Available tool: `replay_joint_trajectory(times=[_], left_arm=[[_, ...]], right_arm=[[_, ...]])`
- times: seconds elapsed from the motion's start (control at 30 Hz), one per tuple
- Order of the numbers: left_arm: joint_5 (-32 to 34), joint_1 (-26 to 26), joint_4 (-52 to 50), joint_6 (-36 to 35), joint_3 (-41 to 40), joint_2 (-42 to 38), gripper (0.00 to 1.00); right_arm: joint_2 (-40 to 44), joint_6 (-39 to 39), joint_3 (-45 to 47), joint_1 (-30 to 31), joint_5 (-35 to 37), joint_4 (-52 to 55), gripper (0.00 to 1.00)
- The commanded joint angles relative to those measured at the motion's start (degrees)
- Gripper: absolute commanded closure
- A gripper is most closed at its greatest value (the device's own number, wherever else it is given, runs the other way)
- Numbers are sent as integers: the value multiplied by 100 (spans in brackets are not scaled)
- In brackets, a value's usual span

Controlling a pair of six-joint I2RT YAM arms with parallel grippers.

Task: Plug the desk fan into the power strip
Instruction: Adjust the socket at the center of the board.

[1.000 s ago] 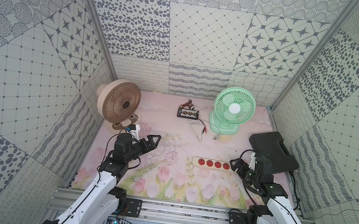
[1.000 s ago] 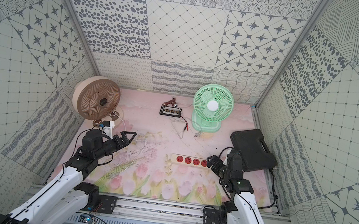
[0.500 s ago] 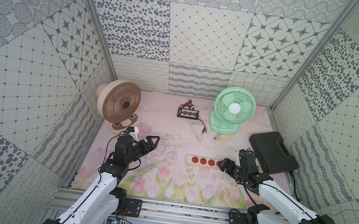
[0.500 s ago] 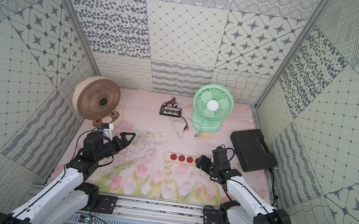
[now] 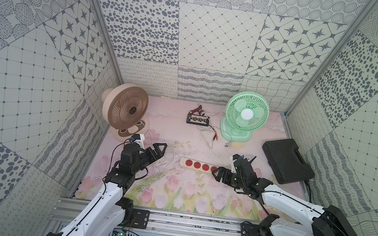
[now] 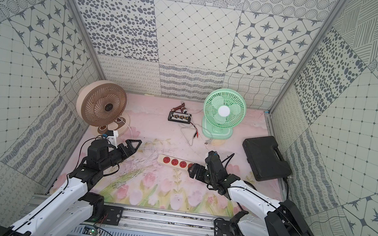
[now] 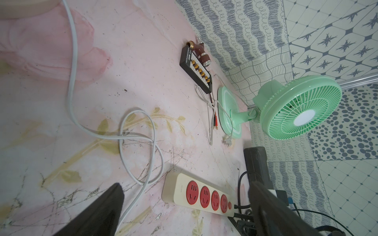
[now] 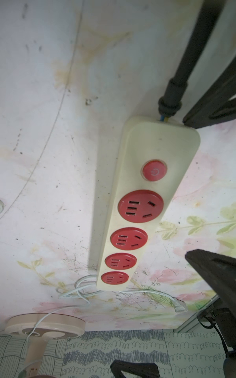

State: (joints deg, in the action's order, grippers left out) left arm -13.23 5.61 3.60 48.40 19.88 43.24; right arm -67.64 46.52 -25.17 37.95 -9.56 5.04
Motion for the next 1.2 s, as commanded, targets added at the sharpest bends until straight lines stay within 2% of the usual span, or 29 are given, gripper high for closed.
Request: replay_joint_trajectory(times=[0.0,0.07,0.17,0.27,0.37,0.5,0.6,0.77,0.87,0.93,1.03,1.17], left_arm=[[220,-5,-305,-27,167,34,1],[229,-4,-462,-89,252,124,0],[219,1,-731,-207,410,379,1],[192,122,-945,-291,619,700,1],[496,580,-1457,-494,1096,1145,0],[1075,1445,-2282,-729,1746,1805,1],[1393,1827,-2765,-730,1841,1962,4],[1758,1953,-3343,-788,1721,2077,18],[1776,1969,-3649,-857,1855,2424,26],[1687,1974,-3665,-848,1900,2669,36],[1723,1979,-3692,-850,1965,3051,42],[1818,1985,-3864,-835,2266,3495,46]], right_arm=[[69,-329,-344,37,-732,-10,3],[86,-601,-531,25,-1039,387,3],[140,-840,-960,-68,-1125,941,3],[96,-834,-1217,-415,-1527,1026,3],[-119,-1007,-1508,-1046,-1798,1018,3],[-478,-1091,-1719,-1965,-2148,912,3],[-611,-1229,-1694,-2386,-2341,756,3],[-129,-1510,-1140,-2395,-2312,186,3],[333,-1823,-971,-2270,-1766,292,3],[665,-1977,-879,-2095,-1403,329,3],[1000,-2200,-739,-1806,-770,314,3],[1072,-2348,-448,-1523,-517,-118,3]])
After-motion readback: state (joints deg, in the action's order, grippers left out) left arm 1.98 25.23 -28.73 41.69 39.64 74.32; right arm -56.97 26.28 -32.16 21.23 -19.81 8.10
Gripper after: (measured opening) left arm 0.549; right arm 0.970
